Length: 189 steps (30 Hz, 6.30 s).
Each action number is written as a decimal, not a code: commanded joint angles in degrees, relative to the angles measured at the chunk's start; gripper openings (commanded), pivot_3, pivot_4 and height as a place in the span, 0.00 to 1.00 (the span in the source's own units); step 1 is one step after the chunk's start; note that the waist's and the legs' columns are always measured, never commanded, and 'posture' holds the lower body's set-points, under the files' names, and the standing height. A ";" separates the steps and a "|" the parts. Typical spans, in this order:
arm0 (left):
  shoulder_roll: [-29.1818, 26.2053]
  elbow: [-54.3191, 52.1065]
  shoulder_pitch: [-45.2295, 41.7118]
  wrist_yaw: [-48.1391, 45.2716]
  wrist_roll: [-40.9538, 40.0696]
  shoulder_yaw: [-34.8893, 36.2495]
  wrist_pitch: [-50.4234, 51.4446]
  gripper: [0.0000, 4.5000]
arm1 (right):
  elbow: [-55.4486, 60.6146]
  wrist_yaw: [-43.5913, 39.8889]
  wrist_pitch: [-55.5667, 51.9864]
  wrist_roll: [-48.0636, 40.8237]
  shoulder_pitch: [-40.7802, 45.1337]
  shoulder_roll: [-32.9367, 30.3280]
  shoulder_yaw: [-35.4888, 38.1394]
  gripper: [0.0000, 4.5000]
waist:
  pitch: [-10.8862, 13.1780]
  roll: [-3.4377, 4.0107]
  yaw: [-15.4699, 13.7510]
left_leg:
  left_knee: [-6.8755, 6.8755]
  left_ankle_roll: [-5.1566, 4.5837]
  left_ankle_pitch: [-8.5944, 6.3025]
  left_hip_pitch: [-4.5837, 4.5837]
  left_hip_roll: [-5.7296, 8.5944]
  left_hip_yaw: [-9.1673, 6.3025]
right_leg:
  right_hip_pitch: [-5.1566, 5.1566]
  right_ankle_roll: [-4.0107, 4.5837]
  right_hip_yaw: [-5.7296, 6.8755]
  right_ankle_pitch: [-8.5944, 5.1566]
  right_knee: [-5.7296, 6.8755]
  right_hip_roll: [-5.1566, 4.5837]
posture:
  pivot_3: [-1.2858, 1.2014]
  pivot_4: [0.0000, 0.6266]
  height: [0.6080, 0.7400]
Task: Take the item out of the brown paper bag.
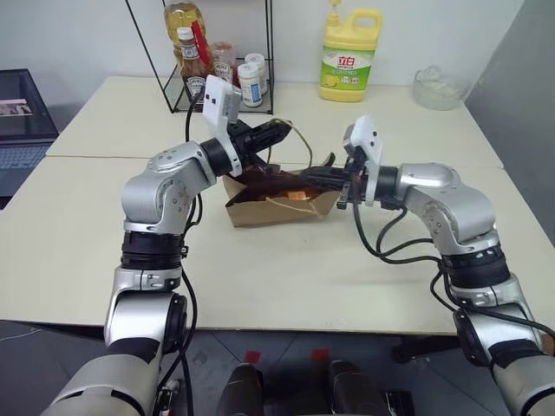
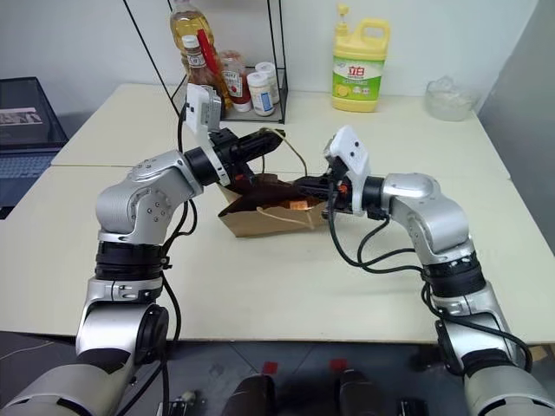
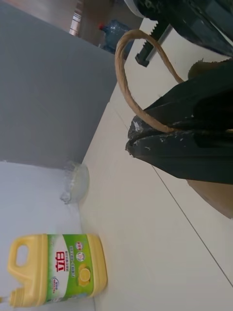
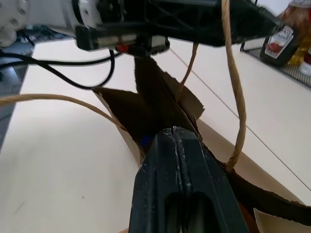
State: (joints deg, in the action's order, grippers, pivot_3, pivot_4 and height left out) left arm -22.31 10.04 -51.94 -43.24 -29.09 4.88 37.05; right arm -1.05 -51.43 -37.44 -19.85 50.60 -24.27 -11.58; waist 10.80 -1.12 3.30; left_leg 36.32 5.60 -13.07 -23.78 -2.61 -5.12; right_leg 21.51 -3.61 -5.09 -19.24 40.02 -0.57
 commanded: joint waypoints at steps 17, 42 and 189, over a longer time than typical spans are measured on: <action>0.45 -2.88 0.68 1.23 -1.25 1.15 -0.53 0.00 | 2.38 2.18 18.61 27.80 -2.65 -6.12 -19.35 0.01 | 0.00 0.00 -0.14 | 0.02 0.00 0.00 -0.02 0.03 -0.01 | -0.02 0.00 0.02 0.00 -0.03 -0.04 | 0.52 0.24 1.00; 1.29 -2.68 0.74 1.22 -0.83 0.89 -0.83 0.00 | -11.48 9.79 15.34 34.03 -2.35 9.08 -12.17 0.01 | 0.00 0.00 0.04 | 0.12 0.03 0.02 0.01 0.00 -0.06 | -0.06 0.00 0.05 0.01 0.05 -0.02 | 0.52 0.24 1.00; -17.63 -9.23 7.24 -7.71 -5.76 8.06 9.00 0.99 | 19.60 11.35 -1.85 15.13 -31.31 -21.35 21.93 1.00 | 0.02 0.04 -0.12 | 0.21 -0.17 -0.10 -0.02 0.04 0.15 | -0.09 -0.01 -0.15 0.01 0.02 -0.04 | 0.52 0.24 1.00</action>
State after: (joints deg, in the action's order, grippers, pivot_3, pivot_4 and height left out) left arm -38.66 2.54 -44.90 -53.12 -34.01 8.95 45.97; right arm 14.44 -41.04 -37.57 -2.71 19.25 -45.88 6.72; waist 10.82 -1.07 3.18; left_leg 36.54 5.41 -13.17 -23.80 -2.58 -4.99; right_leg 21.42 -3.63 -5.23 -19.23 40.04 -0.60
